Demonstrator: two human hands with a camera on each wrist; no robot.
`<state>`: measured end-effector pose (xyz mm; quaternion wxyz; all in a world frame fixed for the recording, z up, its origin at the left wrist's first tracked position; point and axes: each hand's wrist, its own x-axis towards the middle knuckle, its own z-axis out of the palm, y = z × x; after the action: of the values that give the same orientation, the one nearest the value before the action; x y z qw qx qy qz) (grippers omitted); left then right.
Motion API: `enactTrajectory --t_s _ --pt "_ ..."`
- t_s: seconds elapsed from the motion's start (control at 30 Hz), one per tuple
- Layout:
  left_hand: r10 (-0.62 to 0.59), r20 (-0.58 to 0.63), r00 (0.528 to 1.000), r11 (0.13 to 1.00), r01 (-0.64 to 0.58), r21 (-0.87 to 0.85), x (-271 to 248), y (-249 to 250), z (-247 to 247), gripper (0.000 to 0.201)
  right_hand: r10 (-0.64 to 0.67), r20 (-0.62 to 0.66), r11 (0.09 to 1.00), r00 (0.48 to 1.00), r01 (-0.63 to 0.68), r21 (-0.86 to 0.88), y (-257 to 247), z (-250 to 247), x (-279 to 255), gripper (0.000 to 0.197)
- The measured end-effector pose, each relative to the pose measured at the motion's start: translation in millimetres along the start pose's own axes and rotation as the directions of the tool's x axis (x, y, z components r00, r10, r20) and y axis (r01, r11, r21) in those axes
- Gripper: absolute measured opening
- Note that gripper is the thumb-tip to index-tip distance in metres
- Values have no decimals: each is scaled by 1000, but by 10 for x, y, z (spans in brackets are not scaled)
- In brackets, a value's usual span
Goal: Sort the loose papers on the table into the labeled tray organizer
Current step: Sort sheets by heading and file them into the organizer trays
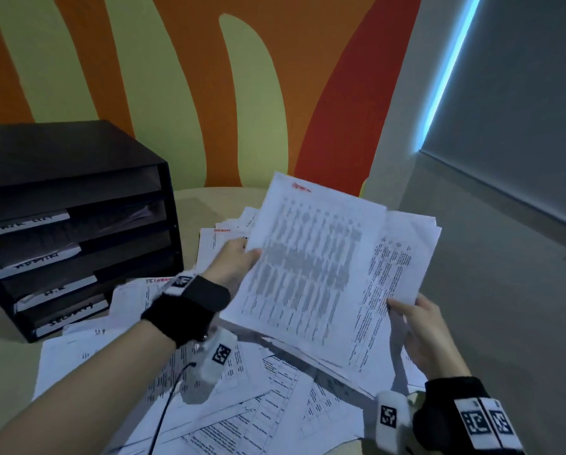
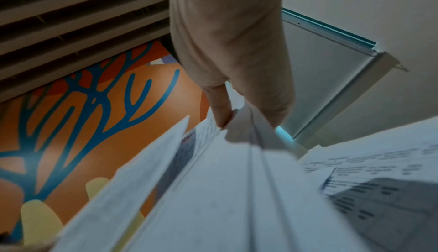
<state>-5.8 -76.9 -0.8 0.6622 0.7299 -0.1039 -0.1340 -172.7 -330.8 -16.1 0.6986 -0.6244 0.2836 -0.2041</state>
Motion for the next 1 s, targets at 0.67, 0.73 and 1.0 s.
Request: enactTrajectory --t_s 0.67,0.73,1.0 --pt "451 -3 892 873 -440 211 -347 208 461 44 -634 32 766 773 633 -111 -440 299 -486 32" --pt "425 16 905 890 -420 178 -295 153 420 41 -583 47 807 811 585 -77 -381 283 -440 31" --pt "94 -136 986 842 -5 539 41 -273 40 80 -319 -99 946 943 311 -86 -219 164 -234 12"
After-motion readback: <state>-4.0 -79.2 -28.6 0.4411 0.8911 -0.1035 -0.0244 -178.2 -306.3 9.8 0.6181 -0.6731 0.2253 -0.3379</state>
